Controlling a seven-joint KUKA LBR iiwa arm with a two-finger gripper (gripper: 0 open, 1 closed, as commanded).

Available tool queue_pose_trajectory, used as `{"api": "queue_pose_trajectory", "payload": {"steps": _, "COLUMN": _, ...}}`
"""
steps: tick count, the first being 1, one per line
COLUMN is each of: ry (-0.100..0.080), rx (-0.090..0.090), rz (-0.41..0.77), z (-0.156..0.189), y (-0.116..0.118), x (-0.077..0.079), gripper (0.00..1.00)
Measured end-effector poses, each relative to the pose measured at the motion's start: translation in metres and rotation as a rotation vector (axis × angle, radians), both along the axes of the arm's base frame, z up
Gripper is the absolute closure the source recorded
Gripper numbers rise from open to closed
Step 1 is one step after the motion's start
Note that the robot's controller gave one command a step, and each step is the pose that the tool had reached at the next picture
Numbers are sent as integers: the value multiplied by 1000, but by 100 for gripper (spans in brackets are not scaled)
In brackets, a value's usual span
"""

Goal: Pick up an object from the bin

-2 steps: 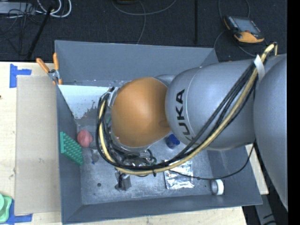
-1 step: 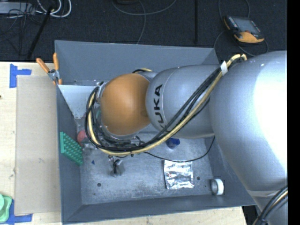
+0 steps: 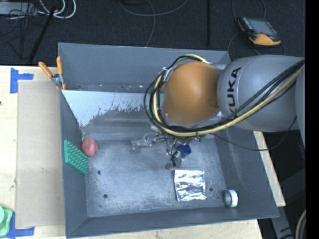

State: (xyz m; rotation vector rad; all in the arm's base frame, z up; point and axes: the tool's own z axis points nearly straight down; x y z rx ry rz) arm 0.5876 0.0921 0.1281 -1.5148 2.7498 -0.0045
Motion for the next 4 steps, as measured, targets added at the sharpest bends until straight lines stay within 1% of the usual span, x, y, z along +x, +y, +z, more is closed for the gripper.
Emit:
{"api": "queue_pose_trajectory", "payload": {"steps": 1, "ry": 7, "rx": 3, "rz": -155, "z": -29, "y": 49, "x": -24, "gripper": 0}}
{"api": "queue_pose_trajectory", "payload": {"steps": 2, "ry": -1, "rx": 6, "rz": -748, "z": -4, "y": 81, "x": 29, "gripper": 0}}
{"api": "queue_pose_trajectory", "payload": {"steps": 3, "ry": 1, "rx": 6, "rz": -650, "z": -35, "y": 151, "x": 26, "gripper": 0}}
{"api": "queue_pose_trajectory", "payload": {"steps": 4, "ry": 2, "rx": 4, "rz": -704, "z": -59, "y": 154, "x": 34, "gripper": 0}}
